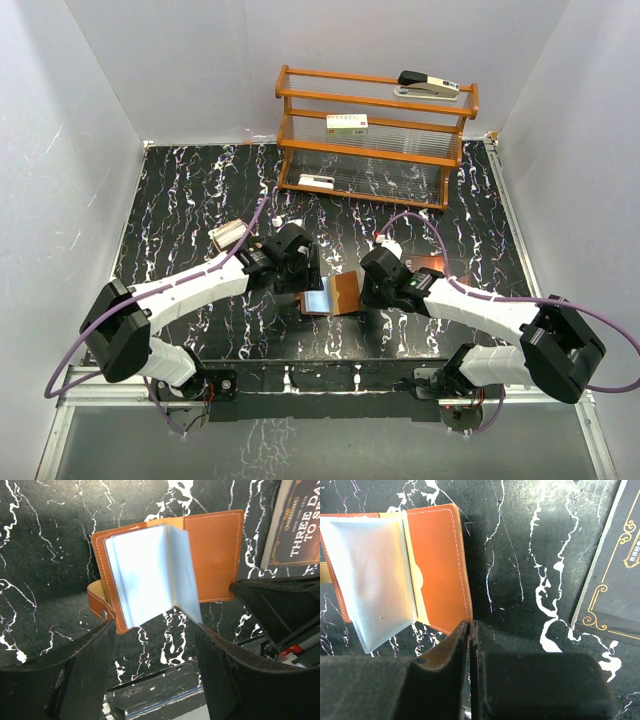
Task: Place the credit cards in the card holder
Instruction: Open the card holder at the center of the board.
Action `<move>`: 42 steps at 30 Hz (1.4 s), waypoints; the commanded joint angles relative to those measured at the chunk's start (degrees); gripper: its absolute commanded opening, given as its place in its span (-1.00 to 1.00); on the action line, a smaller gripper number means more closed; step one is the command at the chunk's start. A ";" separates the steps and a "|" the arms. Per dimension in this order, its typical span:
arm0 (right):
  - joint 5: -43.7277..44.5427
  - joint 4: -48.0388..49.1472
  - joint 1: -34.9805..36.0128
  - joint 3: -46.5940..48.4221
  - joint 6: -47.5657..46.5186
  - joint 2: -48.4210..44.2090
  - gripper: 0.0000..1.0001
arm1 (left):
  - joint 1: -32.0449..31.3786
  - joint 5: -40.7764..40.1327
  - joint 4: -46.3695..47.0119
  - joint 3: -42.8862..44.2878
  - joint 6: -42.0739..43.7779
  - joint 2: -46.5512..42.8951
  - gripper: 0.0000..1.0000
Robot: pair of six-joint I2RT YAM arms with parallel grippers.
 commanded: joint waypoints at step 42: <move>-0.19 3.50 -0.13 -1.10 0.56 -1.96 -0.93 | 4.43 7.75 18.49 -7.99 0.33 5.65 0.45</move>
